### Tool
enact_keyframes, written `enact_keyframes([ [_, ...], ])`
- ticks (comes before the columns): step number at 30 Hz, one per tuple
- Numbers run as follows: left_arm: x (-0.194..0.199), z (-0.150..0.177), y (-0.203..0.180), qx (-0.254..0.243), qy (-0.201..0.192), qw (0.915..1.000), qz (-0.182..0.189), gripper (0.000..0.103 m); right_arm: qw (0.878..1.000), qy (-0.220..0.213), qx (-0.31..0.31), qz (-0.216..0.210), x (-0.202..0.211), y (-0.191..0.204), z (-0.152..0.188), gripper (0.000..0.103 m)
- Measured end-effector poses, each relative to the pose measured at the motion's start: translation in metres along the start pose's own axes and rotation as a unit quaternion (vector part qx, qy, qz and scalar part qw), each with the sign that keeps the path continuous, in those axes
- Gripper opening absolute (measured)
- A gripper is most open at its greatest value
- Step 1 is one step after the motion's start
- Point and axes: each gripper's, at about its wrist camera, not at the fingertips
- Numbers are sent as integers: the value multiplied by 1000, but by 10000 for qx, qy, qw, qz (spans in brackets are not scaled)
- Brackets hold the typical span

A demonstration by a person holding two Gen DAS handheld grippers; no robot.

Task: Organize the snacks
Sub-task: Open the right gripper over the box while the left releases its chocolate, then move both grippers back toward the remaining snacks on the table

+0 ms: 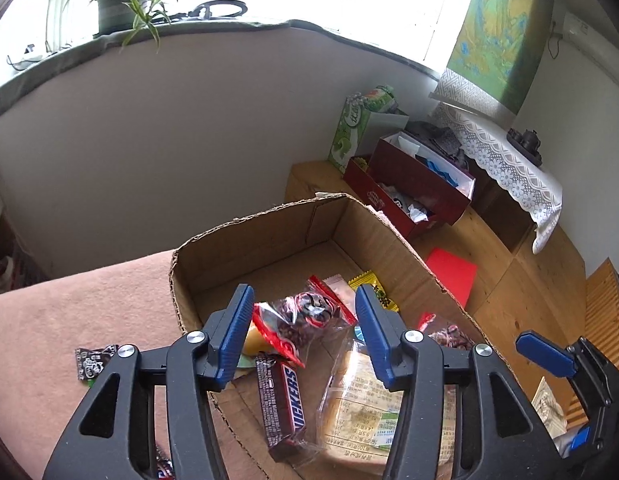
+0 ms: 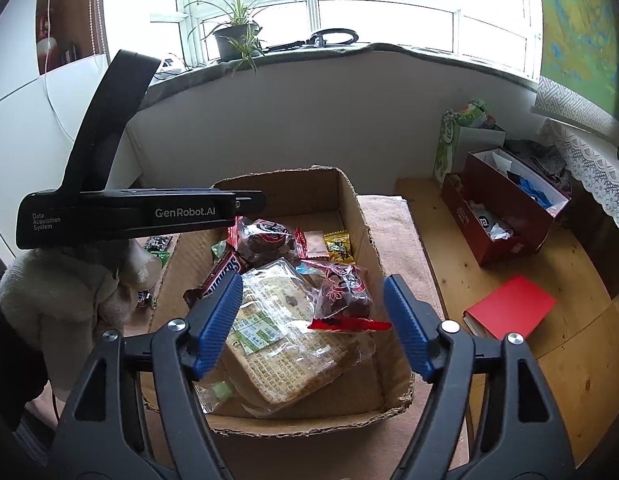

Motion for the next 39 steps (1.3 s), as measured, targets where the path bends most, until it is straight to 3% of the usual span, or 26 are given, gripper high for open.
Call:
enact_keyframes([
  [11, 14, 2, 5, 83, -67, 9999, 90, 52, 9999, -45, 80, 95, 14, 14, -1, 84],
  [25, 71, 16, 27, 297, -411, 9986, 161, 52, 9992, -173, 357, 89, 44, 60, -1, 84],
  [31, 101, 29, 49, 471, -586, 9971, 107, 52, 9991, -239, 354, 18, 58, 77, 0, 84],
  [39, 143, 57, 96, 910, -814, 9925, -112, 52, 9991, -200, -133, -362, 71, 77, 5, 85],
])
Point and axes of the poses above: each gripper's, at about its wrist camera, not at the fingertips, and x roughly against the way its jaws point, y to its left, z to its underside, and after that the axes turned 1 degree about -x, right-handed
